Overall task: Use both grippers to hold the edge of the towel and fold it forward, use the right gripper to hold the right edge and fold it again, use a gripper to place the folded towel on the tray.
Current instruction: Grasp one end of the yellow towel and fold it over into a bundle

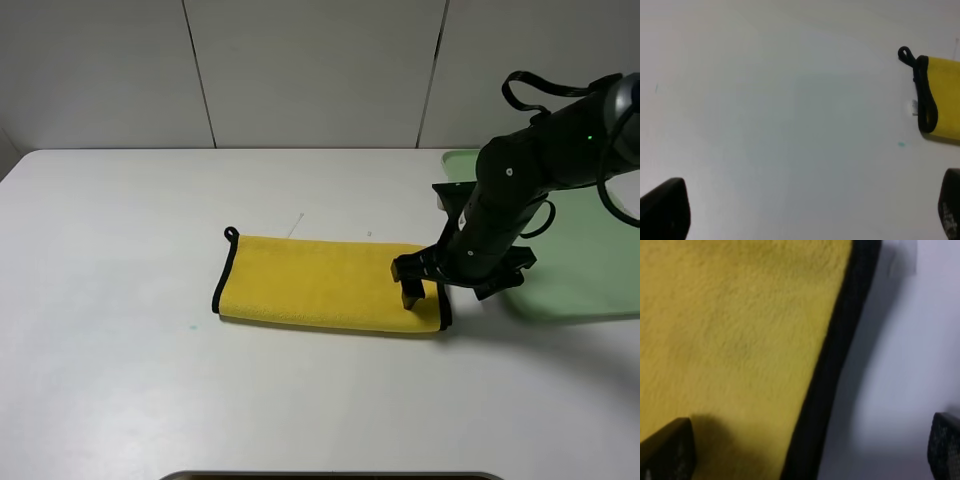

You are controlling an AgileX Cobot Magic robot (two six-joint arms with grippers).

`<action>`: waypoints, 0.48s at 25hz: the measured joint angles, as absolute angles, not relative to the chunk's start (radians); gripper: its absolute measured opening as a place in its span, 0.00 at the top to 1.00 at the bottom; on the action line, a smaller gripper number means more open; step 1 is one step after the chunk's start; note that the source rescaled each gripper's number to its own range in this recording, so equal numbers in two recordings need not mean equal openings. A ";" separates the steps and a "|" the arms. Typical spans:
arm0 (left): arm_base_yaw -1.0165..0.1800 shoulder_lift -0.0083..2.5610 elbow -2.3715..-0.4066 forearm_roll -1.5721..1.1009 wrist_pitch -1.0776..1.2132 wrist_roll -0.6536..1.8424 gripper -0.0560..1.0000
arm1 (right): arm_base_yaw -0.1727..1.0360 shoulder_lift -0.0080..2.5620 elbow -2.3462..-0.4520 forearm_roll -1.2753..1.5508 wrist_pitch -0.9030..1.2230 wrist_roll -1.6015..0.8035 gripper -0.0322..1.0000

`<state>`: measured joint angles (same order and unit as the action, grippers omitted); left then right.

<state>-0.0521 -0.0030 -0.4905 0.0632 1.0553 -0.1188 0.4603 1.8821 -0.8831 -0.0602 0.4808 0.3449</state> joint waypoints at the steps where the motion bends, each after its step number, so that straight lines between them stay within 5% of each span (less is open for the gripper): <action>1: -0.052 -0.003 -0.490 0.063 1.055 -0.119 0.00 | 0.460 1.891 -0.883 -0.067 0.470 0.351 0.00; 12: -0.052 -0.003 -0.490 0.063 1.055 -0.119 0.00 | 0.460 1.938 -0.890 -0.075 0.442 0.360 0.00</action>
<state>-0.0521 -0.0030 -0.4905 0.0632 1.0553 -0.1188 0.4603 1.9380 -0.8902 -0.0751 0.4418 0.3601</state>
